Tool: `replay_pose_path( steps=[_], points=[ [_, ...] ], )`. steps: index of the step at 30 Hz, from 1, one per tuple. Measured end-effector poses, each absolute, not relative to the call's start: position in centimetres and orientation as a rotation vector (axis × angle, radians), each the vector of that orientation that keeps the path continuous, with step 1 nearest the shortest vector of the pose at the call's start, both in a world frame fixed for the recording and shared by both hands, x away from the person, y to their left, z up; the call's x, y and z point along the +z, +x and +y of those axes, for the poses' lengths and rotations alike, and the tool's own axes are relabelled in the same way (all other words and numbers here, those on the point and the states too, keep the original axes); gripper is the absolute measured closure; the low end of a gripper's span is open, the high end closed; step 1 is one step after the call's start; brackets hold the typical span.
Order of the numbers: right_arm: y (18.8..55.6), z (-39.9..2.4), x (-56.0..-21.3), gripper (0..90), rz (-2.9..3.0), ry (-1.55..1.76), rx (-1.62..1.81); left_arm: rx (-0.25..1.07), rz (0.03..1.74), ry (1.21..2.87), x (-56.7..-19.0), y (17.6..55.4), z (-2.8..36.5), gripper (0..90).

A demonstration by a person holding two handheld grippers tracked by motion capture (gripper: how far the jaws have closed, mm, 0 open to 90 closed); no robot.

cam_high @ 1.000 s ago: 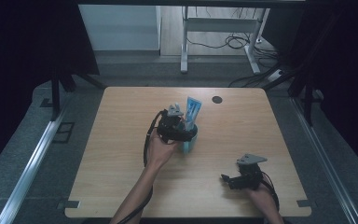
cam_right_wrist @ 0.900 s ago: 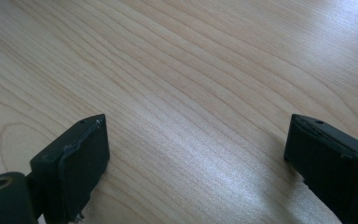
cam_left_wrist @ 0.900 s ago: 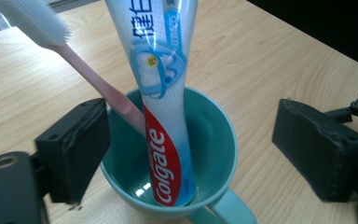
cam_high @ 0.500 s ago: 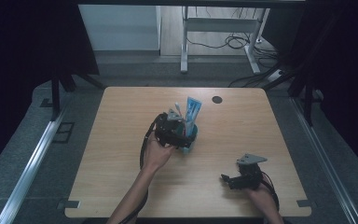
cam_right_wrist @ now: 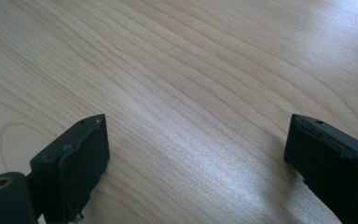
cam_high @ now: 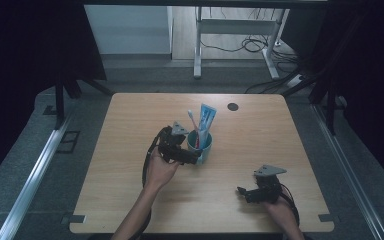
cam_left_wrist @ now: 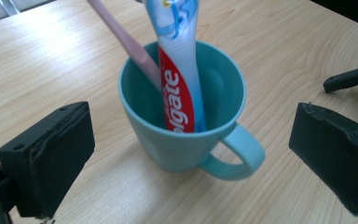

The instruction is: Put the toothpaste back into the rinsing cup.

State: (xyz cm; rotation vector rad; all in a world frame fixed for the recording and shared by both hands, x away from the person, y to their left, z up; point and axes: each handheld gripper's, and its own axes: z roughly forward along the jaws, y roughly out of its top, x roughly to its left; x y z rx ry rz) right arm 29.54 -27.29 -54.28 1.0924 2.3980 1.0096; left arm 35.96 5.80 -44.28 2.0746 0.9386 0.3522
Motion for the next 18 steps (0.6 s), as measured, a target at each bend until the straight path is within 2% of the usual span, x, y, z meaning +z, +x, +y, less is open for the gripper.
replay_pose_path(
  steps=[18],
  points=[
    [29.5, -27.3, -54.3, 6.4, 2.398, 1.093, 1.010, 0.352, 0.967, 2.092, -45.3, 34.2, 8.4, 0.0]
  ],
)
